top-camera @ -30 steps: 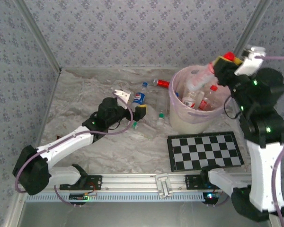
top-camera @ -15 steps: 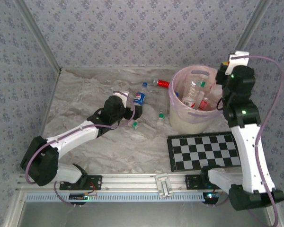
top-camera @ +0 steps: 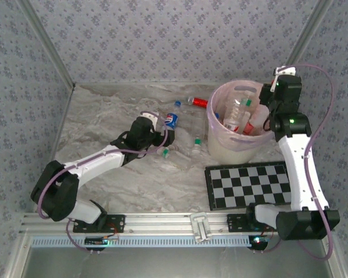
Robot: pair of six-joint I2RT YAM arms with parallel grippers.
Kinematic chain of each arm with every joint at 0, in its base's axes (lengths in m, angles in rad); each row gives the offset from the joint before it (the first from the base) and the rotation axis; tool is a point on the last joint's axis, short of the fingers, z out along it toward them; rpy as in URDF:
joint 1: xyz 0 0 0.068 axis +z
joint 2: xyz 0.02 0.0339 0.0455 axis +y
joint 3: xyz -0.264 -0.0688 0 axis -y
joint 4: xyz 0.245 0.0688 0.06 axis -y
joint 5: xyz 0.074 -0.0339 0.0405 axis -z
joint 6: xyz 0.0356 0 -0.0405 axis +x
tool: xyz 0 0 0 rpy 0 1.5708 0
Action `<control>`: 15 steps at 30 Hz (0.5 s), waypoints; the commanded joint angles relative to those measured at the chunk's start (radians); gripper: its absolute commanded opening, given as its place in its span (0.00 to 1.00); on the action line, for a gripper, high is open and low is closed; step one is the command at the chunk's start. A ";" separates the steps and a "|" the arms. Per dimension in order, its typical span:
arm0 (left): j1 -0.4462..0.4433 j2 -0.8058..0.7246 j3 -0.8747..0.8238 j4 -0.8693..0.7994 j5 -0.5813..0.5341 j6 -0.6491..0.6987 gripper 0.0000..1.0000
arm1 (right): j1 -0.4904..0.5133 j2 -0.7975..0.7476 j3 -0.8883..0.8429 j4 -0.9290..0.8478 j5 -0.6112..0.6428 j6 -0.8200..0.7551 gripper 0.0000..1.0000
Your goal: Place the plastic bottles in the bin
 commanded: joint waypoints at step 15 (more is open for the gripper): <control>0.012 0.017 0.042 -0.018 0.024 -0.013 0.98 | 0.002 0.146 -0.163 -0.179 -0.108 0.178 0.00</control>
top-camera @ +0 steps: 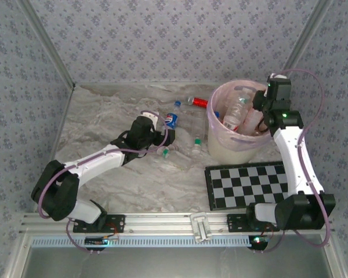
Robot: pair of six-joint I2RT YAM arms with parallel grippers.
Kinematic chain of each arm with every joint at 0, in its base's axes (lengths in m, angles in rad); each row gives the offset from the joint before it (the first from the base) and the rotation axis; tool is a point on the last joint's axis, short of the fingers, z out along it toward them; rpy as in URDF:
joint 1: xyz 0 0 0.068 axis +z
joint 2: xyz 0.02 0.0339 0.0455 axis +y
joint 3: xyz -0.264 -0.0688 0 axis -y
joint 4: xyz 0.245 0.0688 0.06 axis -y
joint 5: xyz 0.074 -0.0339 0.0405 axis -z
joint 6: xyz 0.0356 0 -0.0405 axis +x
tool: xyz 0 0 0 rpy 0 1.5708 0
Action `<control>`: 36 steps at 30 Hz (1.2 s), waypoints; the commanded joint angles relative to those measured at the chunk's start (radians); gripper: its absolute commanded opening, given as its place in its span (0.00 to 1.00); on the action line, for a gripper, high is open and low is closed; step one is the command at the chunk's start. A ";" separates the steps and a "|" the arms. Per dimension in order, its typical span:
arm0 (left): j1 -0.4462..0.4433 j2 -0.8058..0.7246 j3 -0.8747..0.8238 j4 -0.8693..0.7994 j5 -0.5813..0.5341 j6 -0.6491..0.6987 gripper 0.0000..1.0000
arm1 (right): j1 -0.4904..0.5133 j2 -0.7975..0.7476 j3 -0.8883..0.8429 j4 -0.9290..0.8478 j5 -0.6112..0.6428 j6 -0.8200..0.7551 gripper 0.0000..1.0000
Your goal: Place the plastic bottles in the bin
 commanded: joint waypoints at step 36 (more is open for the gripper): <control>0.095 0.371 0.269 -0.125 0.079 0.108 0.91 | 0.019 -0.157 0.234 -0.389 -0.191 0.041 0.72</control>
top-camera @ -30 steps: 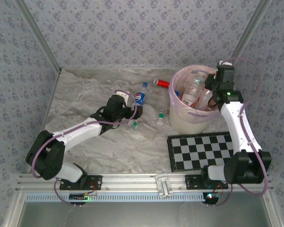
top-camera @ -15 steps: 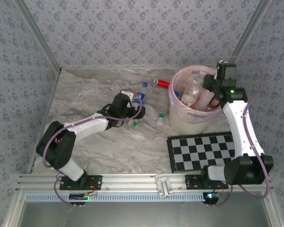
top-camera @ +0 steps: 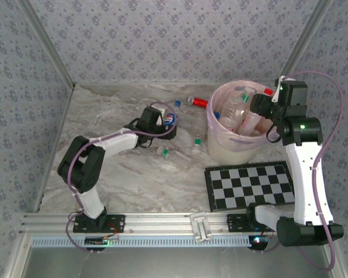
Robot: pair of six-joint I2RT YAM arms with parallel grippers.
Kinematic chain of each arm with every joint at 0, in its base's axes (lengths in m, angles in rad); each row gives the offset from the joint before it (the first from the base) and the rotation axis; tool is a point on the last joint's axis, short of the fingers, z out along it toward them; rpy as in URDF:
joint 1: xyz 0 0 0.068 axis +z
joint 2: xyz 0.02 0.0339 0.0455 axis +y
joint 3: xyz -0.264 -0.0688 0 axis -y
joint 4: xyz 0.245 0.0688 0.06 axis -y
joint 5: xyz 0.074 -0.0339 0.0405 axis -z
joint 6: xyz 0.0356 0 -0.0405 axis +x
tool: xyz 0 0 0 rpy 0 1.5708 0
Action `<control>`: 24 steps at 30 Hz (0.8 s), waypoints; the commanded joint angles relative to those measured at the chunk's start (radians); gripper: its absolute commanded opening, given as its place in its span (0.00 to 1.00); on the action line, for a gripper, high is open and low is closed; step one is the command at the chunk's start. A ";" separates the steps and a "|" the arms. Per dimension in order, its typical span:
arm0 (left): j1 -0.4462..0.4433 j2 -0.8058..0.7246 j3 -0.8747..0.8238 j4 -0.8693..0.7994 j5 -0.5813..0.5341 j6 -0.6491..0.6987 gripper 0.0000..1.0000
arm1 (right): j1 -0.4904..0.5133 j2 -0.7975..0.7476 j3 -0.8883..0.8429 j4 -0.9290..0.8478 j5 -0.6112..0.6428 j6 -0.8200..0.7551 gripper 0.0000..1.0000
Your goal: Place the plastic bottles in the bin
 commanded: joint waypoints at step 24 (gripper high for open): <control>0.024 0.121 0.058 -0.009 0.025 0.045 0.62 | 0.147 0.286 0.066 0.197 -0.042 0.029 0.29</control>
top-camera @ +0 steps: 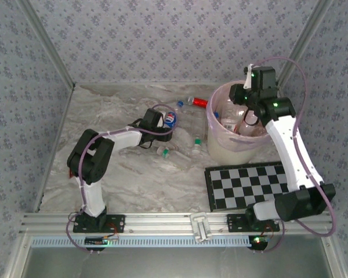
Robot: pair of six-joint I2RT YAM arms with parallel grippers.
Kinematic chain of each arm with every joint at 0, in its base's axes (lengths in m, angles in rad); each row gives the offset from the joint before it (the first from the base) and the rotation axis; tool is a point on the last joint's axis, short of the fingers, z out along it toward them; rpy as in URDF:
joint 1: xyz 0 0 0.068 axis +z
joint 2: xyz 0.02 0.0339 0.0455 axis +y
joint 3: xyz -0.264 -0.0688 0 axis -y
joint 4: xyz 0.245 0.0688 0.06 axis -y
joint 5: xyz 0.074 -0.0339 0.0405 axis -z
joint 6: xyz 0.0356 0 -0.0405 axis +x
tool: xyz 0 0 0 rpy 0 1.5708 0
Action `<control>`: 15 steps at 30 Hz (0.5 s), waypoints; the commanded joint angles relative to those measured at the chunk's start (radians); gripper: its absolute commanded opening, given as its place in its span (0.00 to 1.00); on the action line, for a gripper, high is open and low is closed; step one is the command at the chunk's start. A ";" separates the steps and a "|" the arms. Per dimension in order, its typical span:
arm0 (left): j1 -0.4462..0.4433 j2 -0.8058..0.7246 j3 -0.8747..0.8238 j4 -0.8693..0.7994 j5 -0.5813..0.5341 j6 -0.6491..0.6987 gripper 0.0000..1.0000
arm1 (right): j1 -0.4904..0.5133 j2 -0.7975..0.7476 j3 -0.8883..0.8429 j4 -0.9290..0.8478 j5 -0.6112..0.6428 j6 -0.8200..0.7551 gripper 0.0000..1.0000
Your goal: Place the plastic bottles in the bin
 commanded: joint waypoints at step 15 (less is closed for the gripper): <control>0.007 -0.086 -0.021 0.028 0.039 0.010 0.44 | -0.027 -0.078 0.082 -0.071 0.005 -0.018 0.66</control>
